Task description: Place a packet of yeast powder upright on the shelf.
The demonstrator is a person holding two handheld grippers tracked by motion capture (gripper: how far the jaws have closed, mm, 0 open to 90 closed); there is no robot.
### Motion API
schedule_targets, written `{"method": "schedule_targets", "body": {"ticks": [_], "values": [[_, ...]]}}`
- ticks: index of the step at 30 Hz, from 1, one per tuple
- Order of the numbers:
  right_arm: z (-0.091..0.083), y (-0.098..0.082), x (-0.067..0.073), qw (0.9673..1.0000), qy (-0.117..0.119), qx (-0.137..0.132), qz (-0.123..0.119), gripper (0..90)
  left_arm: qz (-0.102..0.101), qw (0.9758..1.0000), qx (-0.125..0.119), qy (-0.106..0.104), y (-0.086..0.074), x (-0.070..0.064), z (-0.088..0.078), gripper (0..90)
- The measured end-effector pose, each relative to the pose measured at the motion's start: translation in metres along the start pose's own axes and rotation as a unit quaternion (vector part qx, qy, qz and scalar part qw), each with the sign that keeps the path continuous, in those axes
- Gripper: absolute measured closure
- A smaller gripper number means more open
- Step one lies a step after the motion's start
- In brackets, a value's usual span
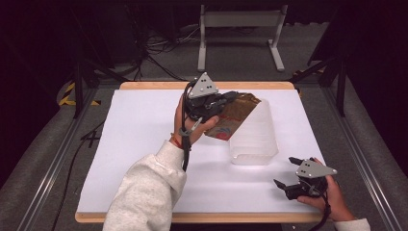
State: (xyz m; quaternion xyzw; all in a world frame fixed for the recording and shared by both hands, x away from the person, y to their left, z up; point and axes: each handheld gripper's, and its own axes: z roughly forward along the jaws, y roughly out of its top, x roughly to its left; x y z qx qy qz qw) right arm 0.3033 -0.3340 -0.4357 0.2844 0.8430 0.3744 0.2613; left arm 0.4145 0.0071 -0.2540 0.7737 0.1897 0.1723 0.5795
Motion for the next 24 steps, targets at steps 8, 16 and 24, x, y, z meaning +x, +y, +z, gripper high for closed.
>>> {"method": "schedule_targets", "body": {"ticks": [8, 16, 24], "values": [[0.0, 0.0, 0.0, 1.0, 0.0, 0.0, -0.001, 8.6, 0.004, 1.0, 0.001, -0.005, 0.01, -0.013, 0.023, 88.7], [0.0, 0.0, 0.001, 1.0, -0.002, 0.003, -0.009, 8.6, -0.012, 0.9999, 0.002, -0.008, 0.013, -0.022, 0.052, 88.7], [0.0, 0.0, 0.002, 0.9999, 0.0, 0.002, -0.011, 8.5, -0.022, 0.9997, 0.009, -0.009, 0.006, -0.031, 0.074, 88.7]]}}
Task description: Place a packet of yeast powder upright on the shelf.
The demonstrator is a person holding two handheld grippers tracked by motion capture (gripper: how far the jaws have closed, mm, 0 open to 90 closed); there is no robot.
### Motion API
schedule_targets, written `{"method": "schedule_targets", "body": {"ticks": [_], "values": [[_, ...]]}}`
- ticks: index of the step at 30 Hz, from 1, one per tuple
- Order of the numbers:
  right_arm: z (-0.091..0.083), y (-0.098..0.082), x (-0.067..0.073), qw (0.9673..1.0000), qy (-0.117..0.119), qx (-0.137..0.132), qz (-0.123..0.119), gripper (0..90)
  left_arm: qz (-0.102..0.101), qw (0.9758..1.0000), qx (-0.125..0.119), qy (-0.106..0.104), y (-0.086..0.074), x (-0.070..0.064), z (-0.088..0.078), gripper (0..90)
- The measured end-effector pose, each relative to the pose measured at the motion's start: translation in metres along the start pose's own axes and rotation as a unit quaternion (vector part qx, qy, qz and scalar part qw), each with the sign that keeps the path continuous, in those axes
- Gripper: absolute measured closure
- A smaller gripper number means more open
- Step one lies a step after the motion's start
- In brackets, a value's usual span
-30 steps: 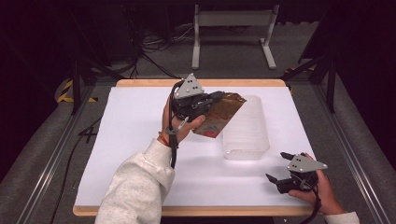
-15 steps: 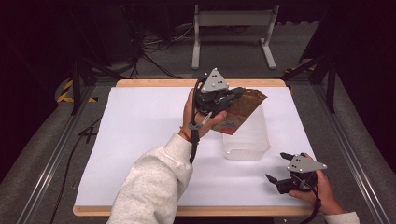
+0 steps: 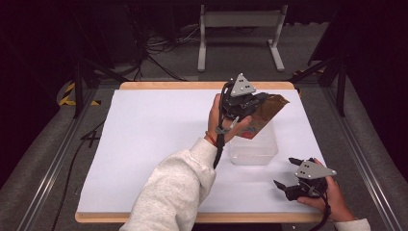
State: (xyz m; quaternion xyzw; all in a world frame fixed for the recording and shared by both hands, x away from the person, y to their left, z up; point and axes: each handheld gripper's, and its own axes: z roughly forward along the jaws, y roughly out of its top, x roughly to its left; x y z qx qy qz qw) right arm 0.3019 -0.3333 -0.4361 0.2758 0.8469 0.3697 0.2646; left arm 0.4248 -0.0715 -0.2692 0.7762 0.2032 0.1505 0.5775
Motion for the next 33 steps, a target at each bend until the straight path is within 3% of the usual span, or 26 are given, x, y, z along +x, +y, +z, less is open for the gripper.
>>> {"method": "schedule_targets", "body": {"ticks": [6, 11, 13, 19, 22, 25, 31, 33], "values": [[0.0, 0.0, 0.0, 1.0, 0.001, -0.001, 0.0, 8.5, -0.013, 0.9999, 0.002, 0.0, -0.01, -0.001, 0.011, 88.6], [0.001, 0.0, 0.0, 1.0, 0.003, 0.0, 0.001, 8.5, -0.03, 0.9995, 0.001, -0.015, -0.027, 0.003, 0.015, 88.5], [0.001, 0.0, 0.001, 1.0, 0.001, 0.0, 0.0, 8.6, -0.03, 0.9995, -0.001, -0.01, -0.03, 0.004, 0.015, 88.5], [0.002, -0.001, 0.0, 1.0, 0.004, 0.001, -0.001, 8.5, -0.051, 0.9984, -0.009, -0.024, -0.049, 0.015, 0.01, 88.4], [0.002, -0.001, 0.0, 1.0, 0.004, 0.002, -0.001, 8.5, -0.046, 0.9987, -0.011, -0.019, -0.053, 0.019, 0.005, 88.4], [0.002, -0.001, 0.0, 1.0, 0.004, 0.003, -0.001, 8.5, -0.054, 0.9982, -0.013, -0.023, -0.057, 0.026, 0.0, 88.5], [0.003, -0.001, 0.001, 1.0, 0.005, 0.004, 0.0, 8.6, -0.053, 0.9984, -0.003, -0.017, -0.066, 0.035, -0.008, 88.5], [0.003, -0.001, 0.001, 1.0, 0.005, 0.004, -0.001, 8.5, -0.063, 0.9979, 0.002, -0.015, -0.073, 0.04, -0.009, 88.5]]}}
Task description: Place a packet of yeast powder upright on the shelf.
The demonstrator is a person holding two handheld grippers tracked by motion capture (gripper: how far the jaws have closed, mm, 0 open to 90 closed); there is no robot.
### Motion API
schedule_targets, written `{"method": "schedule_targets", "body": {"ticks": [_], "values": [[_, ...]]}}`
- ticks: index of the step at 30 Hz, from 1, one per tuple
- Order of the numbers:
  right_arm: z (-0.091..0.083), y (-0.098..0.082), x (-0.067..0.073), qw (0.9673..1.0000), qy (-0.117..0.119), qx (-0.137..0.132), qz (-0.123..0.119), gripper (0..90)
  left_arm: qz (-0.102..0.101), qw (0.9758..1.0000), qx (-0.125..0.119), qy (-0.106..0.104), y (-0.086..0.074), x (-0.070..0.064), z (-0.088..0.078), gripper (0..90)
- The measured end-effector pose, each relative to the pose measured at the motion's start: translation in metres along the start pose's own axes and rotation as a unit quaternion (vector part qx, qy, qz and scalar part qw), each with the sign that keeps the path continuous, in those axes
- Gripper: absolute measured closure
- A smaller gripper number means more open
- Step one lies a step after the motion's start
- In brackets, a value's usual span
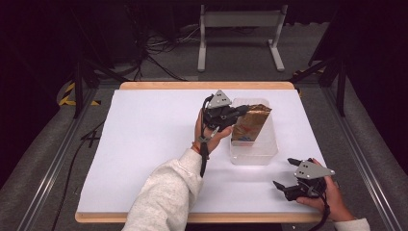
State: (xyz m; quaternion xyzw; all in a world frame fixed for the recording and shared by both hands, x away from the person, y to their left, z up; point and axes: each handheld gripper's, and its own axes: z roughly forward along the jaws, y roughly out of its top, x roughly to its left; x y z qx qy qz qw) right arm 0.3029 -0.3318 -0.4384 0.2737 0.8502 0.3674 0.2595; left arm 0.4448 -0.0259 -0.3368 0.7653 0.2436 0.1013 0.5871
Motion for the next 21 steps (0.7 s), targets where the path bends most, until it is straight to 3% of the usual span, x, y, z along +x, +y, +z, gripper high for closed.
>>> {"method": "schedule_targets", "body": {"ticks": [4, 12, 21], "values": [[0.001, 0.0, 0.0, 1.0, 0.001, 0.002, 0.001, 8.5, -0.019, 0.9998, -0.009, 0.0, -0.01, 0.008, -0.006, 88.2], [0.002, 0.0, 0.001, 1.0, 0.001, 0.005, 0.002, 8.6, -0.025, 0.9997, -0.006, 0.001, -0.022, 0.016, -0.017, 87.8], [0.002, 0.001, 0.001, 1.0, 0.0, 0.005, 0.001, 8.5, -0.023, 0.9997, -0.001, 0.002, -0.026, 0.016, -0.016, 86.3]]}}
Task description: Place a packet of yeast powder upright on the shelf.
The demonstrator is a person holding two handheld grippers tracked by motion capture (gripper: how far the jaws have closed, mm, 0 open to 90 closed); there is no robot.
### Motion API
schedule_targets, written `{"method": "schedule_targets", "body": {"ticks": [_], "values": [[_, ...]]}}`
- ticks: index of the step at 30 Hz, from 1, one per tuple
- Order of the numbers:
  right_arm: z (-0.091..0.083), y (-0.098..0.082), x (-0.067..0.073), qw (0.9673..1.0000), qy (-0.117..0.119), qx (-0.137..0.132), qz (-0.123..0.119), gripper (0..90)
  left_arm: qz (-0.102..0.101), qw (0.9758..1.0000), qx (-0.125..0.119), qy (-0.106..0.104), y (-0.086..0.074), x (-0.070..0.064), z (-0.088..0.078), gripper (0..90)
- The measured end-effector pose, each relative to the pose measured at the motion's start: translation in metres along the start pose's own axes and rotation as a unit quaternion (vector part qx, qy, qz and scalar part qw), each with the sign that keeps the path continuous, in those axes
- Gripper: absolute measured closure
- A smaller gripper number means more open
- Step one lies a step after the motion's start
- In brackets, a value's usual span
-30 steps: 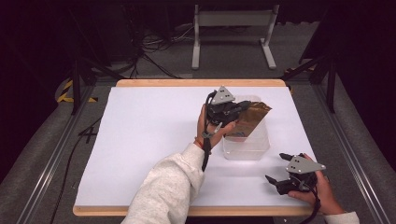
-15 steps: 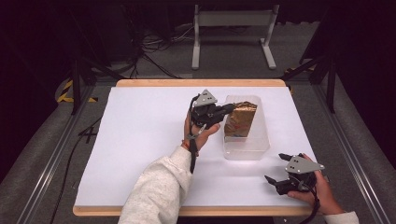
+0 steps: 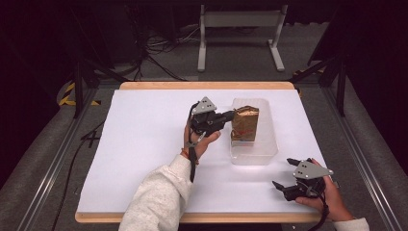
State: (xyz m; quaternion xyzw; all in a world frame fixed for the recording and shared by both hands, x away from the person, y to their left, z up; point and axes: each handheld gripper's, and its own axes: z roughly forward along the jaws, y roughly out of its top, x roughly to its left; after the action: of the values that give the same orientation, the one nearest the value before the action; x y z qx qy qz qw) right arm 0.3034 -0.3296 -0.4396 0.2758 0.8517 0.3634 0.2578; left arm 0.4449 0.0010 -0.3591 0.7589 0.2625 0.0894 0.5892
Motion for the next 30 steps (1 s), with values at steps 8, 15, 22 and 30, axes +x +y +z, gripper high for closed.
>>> {"method": "schedule_targets", "body": {"ticks": [8, 15, 22, 30], "values": [[-0.001, 0.0, 0.0, 1.0, 0.0, -0.003, 0.0, 8.6, 0.013, 0.9999, 0.005, -0.005, 0.001, -0.006, 0.004, 81.3], [0.0, 0.0, 0.0, 1.0, 0.001, -0.001, -0.001, 8.7, 0.017, 0.9998, 0.005, 0.0, 0.003, -0.009, 0.003, 76.0], [0.0, 0.0, 0.0, 1.0, 0.001, -0.002, 0.002, 8.7, 0.031, 0.9992, 0.016, 0.017, 0.006, -0.011, 0.0, 66.0], [0.0, 0.0, 0.0, 1.0, 0.001, -0.001, 0.0, 8.7, 0.041, 0.9978, 0.032, 0.04, 0.007, -0.011, -0.006, 44.4]]}}
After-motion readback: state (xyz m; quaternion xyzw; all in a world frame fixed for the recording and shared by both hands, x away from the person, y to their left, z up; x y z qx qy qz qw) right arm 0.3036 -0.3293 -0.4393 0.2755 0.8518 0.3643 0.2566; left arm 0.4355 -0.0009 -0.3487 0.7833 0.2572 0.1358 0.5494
